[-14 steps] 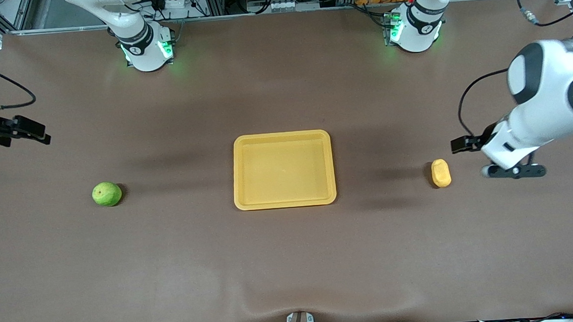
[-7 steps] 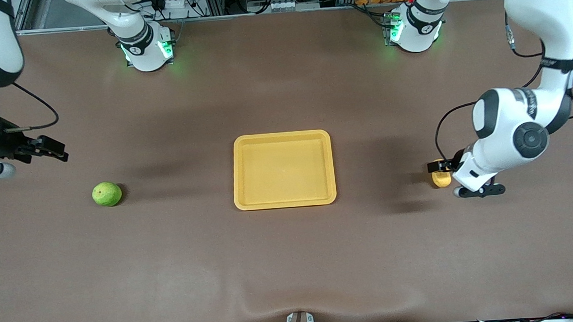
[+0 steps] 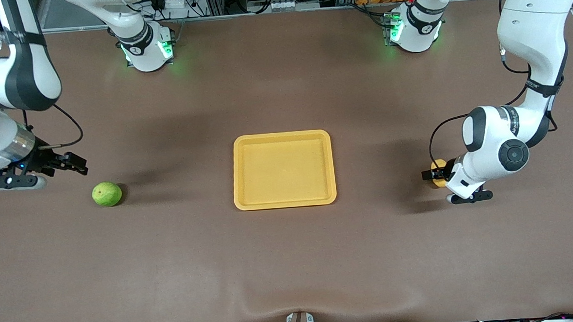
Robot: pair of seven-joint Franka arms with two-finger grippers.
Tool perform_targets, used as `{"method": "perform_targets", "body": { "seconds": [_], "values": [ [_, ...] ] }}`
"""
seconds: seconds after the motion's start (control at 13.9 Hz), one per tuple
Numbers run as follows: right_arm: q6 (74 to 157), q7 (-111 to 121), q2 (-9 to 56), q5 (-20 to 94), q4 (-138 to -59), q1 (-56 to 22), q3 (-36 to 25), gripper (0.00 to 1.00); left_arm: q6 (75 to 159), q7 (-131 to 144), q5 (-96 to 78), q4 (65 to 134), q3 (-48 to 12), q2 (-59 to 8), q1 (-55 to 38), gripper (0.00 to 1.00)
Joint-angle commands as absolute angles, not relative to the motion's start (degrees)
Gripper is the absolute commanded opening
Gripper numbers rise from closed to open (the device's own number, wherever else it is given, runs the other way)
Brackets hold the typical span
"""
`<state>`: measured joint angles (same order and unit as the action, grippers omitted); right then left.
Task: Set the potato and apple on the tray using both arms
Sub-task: 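Reach the left gripper to the potato while the right gripper reaches the apple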
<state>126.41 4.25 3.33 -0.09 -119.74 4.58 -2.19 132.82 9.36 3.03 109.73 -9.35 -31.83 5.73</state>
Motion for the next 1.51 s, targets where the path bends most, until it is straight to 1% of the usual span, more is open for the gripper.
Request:
{"method": "perform_targets", "body": {
  "seconds": [0.0, 0.14, 0.29, 0.36, 0.43, 0.5, 0.65, 0.79, 0.93, 1.15, 1.43],
  "values": [
    [132.8, 5.1, 4.7, -1.8, -122.8, 6.5, -1.7, 1.0, 133.1, 9.9, 4.5, 109.5, -9.3, -32.1, 5.7, 0.76],
    [140.2, 5.2, 6.1, -2.9, -126.6, 7.4, -1.7, 1.0, 133.0, 9.9, 5.4, 109.6, -9.3, -32.1, 5.9, 0.49],
    [145.7, 5.3, 8.2, -3.0, -128.8, 7.6, -1.8, 1.0, 132.2, 10.1, 5.4, 109.5, -9.4, -31.5, 5.7, 0.14],
    [147.1, 6.0, 9.7, -3.0, -128.8, 7.8, -1.7, 1.0, 131.5, 10.3, 5.4, 109.5, -9.6, -31.0, 5.5, 0.05],
    [149.8, 7.5, 11.1, -3.0, -128.8, 8.1, -1.7, 1.0, 130.6, 10.4, 5.4, 109.3, -10.0, -30.5, 5.4, 0.0],
    [152.9, 8.4, 12.9, -3.0, -128.8, 8.2, -1.7, 1.0, 129.4, 11.4, 5.4, 108.9, -10.5, -29.7, 5.2, 0.0],
    [157.0, 8.9, 16.1, -3.0, -128.7, 9.0, -1.6, 1.0, 126.5, 13.3, 5.4, 107.1, -13.9, -28.3, 5.2, 0.0],
    [160.4, 8.8, 18.4, -3.0, -128.5, 9.0, -1.6, 1.0, 122.5, 17.0, 5.3, 103.9, -17.8, -28.1, 4.7, 0.0],
    [163.5, 8.8, 20.8, -2.9, -128.5, 9.1, -1.6, 1.0, 119.7, 24.0, 5.3, 100.6, -20.6, -28.5, 2.3, 0.0],
    [163.5, 8.3, 22.1, -2.8, -128.6, 9.1, -1.5, 1.0, 118.7, 34.2, 5.1, 97.7, -20.8, -29.3, -5.2, 0.0],
    [163.4, 7.9, 22.8, -2.1, -128.8, 9.2, -1.4, 1.0, 118.8, 45.3, 5.5, 93.5, -20.5, -33.0, -14.3, 0.0]
  ]
}}
